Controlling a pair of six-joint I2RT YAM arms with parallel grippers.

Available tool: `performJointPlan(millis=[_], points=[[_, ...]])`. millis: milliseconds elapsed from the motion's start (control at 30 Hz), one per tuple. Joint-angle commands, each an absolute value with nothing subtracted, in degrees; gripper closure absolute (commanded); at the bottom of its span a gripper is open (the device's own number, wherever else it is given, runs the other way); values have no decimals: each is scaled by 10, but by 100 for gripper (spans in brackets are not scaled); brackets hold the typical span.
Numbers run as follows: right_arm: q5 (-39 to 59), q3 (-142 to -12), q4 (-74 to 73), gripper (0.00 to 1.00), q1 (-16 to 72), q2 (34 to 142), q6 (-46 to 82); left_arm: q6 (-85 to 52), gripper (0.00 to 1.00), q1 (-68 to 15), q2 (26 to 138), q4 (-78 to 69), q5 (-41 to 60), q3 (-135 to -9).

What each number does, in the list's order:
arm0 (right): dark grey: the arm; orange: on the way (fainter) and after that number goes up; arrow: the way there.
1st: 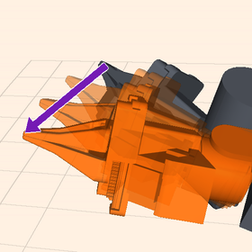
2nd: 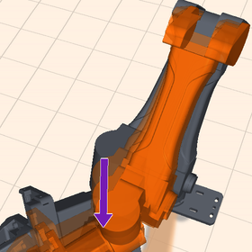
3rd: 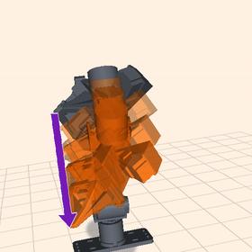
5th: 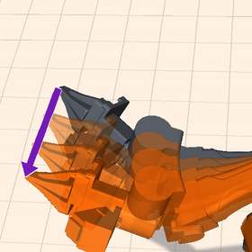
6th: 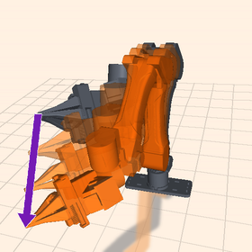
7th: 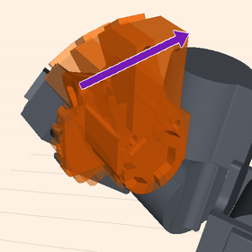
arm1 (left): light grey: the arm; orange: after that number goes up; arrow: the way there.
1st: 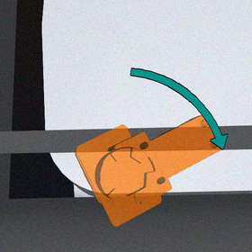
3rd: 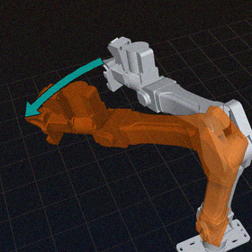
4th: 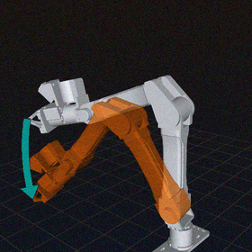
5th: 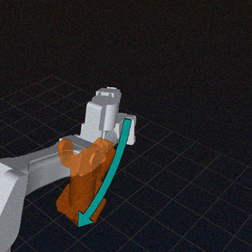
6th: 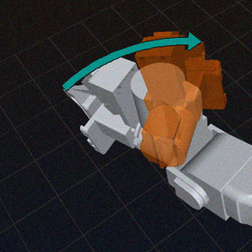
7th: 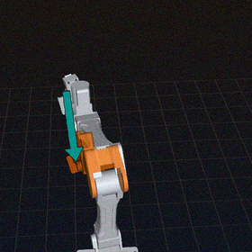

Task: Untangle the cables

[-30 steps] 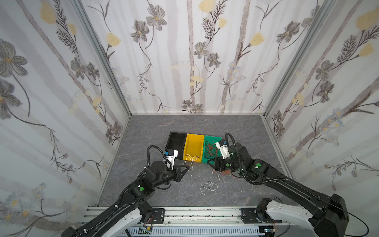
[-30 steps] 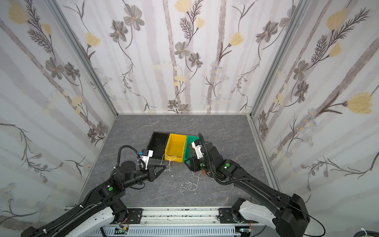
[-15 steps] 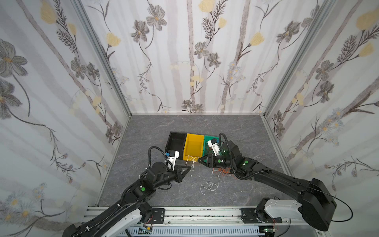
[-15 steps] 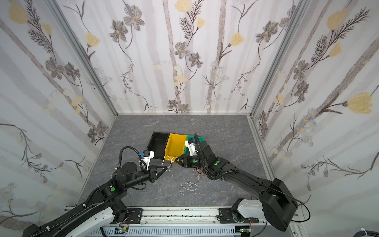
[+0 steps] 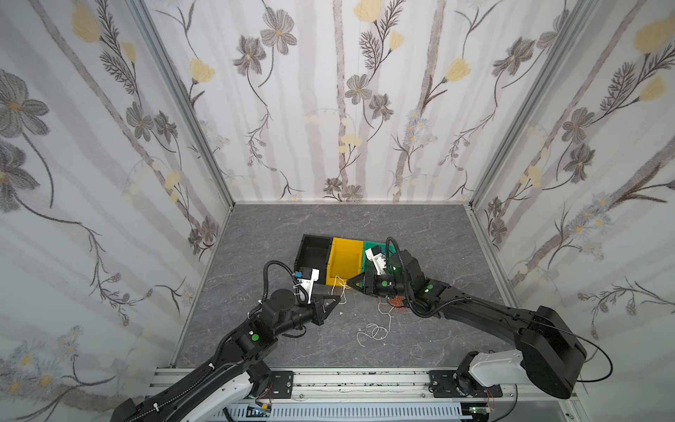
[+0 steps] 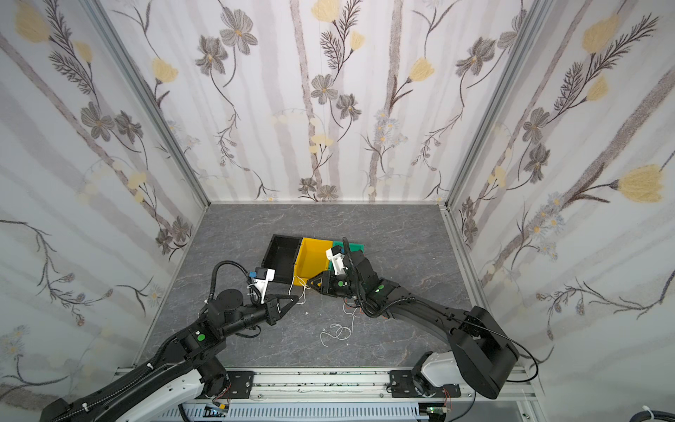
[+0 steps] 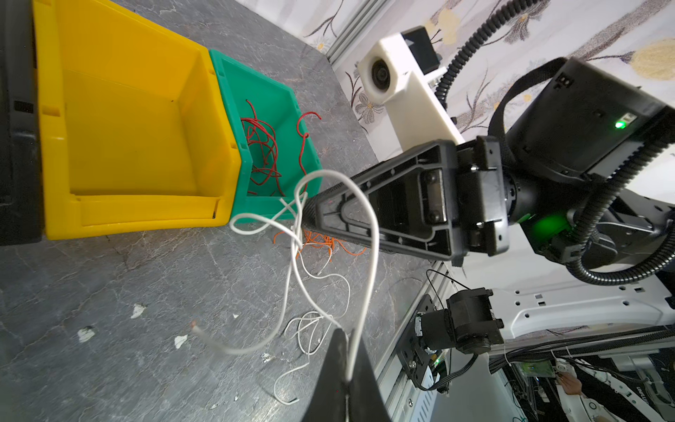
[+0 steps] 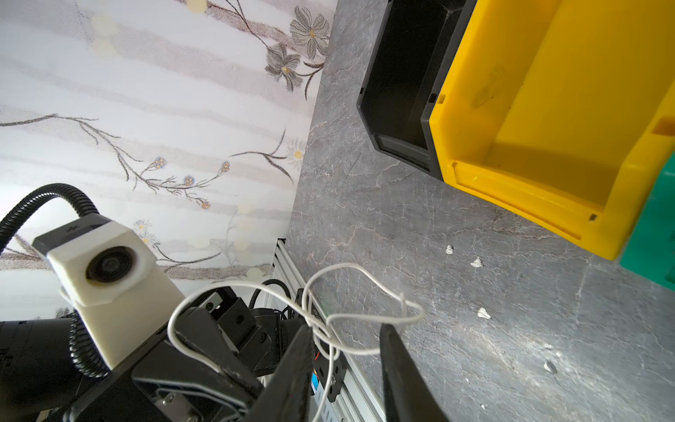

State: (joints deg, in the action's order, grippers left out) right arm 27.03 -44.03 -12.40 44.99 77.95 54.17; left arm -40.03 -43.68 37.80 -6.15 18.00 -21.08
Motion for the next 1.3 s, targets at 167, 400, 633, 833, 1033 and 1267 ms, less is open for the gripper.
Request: performJointPlan(millis=[167,400,633,833,1033,1267], points=[[255,-442,-91,67,451,766,530,-392,99,-437,378,-69,166,-211],[268,-431,-122,66,451,780,545,-393,99,-436,379,-72,165,-210],[275,-437,-169,73,450,805,563,-397,99,-437,381,-81,176,-207],[280,-446,-181,84,451,818,569,-401,99,-438,383,-96,183,-197],[281,-447,-185,91,450,821,571,-399,99,-438,381,-94,184,-194],[261,-455,-123,100,450,792,537,-393,98,-438,378,-51,150,-199]])
